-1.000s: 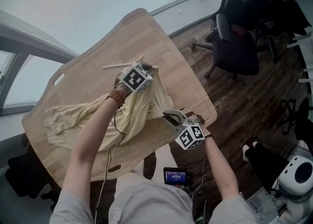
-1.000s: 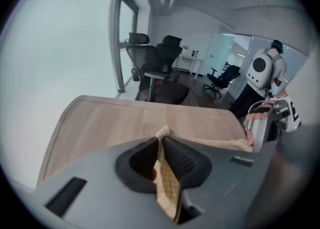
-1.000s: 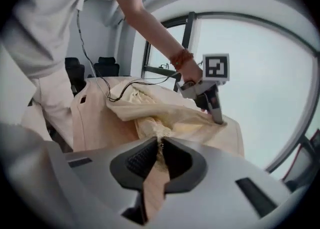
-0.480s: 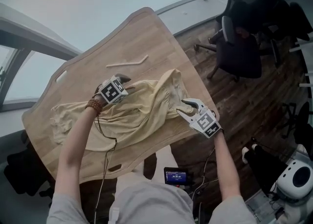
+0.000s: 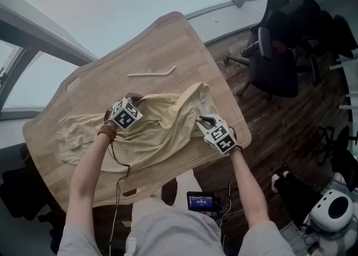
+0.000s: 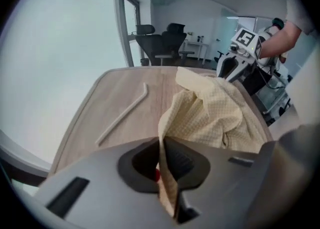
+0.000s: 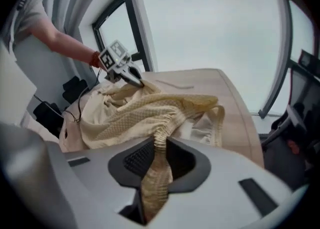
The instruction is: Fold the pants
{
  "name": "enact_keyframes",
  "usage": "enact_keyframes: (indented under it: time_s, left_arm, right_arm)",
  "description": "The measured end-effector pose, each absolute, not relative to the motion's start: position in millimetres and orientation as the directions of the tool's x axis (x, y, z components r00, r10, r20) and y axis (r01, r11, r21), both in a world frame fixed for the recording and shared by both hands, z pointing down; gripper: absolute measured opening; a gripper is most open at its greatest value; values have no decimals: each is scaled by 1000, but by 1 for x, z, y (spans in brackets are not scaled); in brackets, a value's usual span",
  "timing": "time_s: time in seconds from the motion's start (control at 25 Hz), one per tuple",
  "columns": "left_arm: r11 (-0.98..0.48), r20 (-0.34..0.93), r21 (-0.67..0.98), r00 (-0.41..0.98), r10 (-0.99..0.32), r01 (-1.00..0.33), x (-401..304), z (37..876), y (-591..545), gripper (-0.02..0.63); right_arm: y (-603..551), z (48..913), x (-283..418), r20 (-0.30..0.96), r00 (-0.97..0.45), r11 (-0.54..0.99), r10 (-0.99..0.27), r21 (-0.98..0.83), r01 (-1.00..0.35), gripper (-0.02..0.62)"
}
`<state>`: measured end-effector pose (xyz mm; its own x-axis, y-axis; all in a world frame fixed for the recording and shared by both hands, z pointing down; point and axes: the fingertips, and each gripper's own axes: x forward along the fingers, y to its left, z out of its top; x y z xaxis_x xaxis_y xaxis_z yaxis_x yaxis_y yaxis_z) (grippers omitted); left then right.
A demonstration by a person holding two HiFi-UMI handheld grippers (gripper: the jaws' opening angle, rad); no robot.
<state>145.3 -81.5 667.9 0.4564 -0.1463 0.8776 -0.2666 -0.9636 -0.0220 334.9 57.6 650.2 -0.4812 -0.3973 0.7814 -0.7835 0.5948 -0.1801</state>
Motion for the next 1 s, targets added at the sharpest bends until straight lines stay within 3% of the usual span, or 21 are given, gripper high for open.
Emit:
enact_keyframes:
  time_s: [0.16, 0.28, 0.4, 0.44, 0.48, 0.52, 0.6, 0.76, 0.8, 1.0]
  left_arm:
    - [-911, 895, -63, 382, -232, -407, 96, 661, -123, 20]
    - [-856, 912, -44, 329, -245, -516, 61, 667, -143, 23]
    - [-856, 907, -20, 351, -233, -516, 45, 666, -143, 162]
    - [-864, 902, -3, 371, -219, -503, 41, 665, -138, 198]
    - [-871, 898, 21, 392, -199, -490, 36, 663, -131, 212]
    - [-877, 897, 47, 407, -174, -478, 29, 661, -122, 213]
    - [-887, 901, 74, 411, -137, -457, 8, 659, -104, 213]
    - [-876, 892, 20, 405, -202, -482, -38, 655, -87, 219]
    - [-857, 872, 14, 426, -242, -514, -43, 649, -87, 219]
    - [-722, 675, 122, 591, -443, -681, -74, 585, -100, 219]
  right_arm:
    - [84, 597, 357, 680, -581, 640, -448, -211, -739, 68]
    - [126, 602, 385, 756, -541, 706, -368, -152, -692, 69]
    - [166, 636, 414, 857, -470, 756, -212, -160, -634, 98]
    - [176, 639, 419, 858, -490, 757, -152, -218, -616, 163]
    - [178, 633, 421, 837, -535, 742, -113, -287, -605, 202]
    - [170, 621, 422, 800, -591, 716, -109, -349, -604, 201]
    - [127, 595, 422, 724, -658, 664, -206, -391, -638, 206]
    - [6, 597, 391, 683, -592, 601, -427, -275, -751, 188]
    - [-15, 607, 379, 686, -582, 573, -437, -286, -768, 160]
    - [-75, 659, 336, 741, -546, 415, -391, -388, -823, 187]
